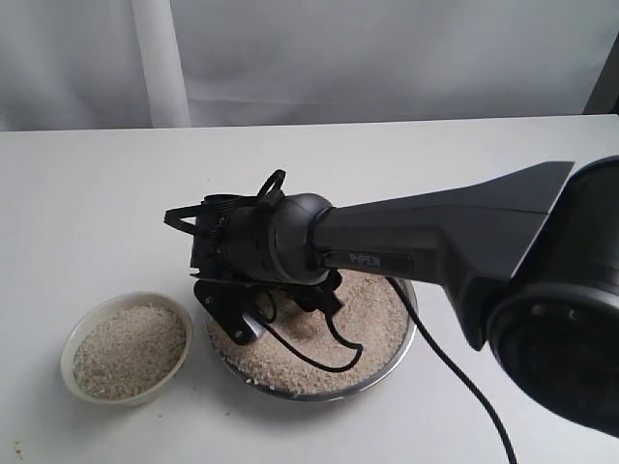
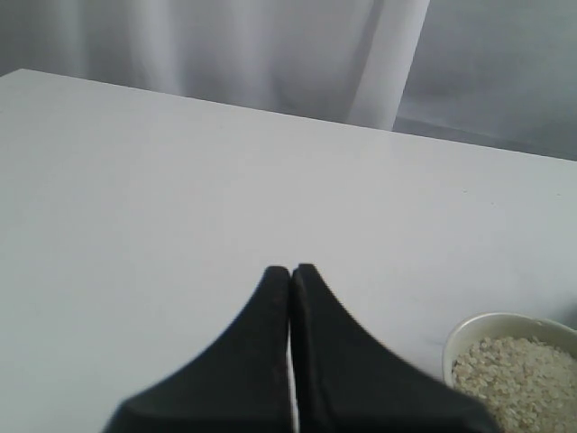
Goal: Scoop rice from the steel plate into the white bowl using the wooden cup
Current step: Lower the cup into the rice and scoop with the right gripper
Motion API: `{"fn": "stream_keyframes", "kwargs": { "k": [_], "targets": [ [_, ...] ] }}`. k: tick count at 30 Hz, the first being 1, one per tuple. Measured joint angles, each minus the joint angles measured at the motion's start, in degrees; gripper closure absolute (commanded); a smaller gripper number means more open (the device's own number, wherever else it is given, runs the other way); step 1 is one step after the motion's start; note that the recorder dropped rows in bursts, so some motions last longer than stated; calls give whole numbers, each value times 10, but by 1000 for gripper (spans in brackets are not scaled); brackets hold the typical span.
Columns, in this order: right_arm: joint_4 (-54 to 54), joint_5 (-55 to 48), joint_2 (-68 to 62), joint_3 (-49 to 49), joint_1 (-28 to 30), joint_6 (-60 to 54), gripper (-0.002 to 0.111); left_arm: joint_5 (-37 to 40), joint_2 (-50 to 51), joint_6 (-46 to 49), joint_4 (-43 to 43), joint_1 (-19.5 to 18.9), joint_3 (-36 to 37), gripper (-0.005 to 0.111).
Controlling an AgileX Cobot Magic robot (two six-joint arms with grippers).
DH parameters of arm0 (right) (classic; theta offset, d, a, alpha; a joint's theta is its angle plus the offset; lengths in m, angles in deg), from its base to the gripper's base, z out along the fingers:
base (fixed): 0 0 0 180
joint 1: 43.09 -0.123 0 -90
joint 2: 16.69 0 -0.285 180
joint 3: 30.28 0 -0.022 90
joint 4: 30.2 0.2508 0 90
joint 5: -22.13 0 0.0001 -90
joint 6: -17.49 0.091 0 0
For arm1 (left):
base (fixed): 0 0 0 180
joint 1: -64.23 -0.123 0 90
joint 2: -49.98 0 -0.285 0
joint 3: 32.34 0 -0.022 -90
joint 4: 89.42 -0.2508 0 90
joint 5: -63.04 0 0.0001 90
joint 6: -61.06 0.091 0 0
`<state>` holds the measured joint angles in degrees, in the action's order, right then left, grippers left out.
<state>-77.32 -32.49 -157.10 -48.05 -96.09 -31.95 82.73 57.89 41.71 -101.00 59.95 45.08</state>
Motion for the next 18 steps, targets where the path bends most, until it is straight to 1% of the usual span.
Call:
{"fn": "stream_keyframes", "kwargs": {
  "k": [7, 18],
  "targets": [
    [23, 2, 5, 0, -6, -13, 108, 0, 0, 0, 0, 0, 0, 107],
    [100, 10, 18, 0, -8, -29, 108, 0, 0, 0, 0, 0, 0, 107]
  ]
}}
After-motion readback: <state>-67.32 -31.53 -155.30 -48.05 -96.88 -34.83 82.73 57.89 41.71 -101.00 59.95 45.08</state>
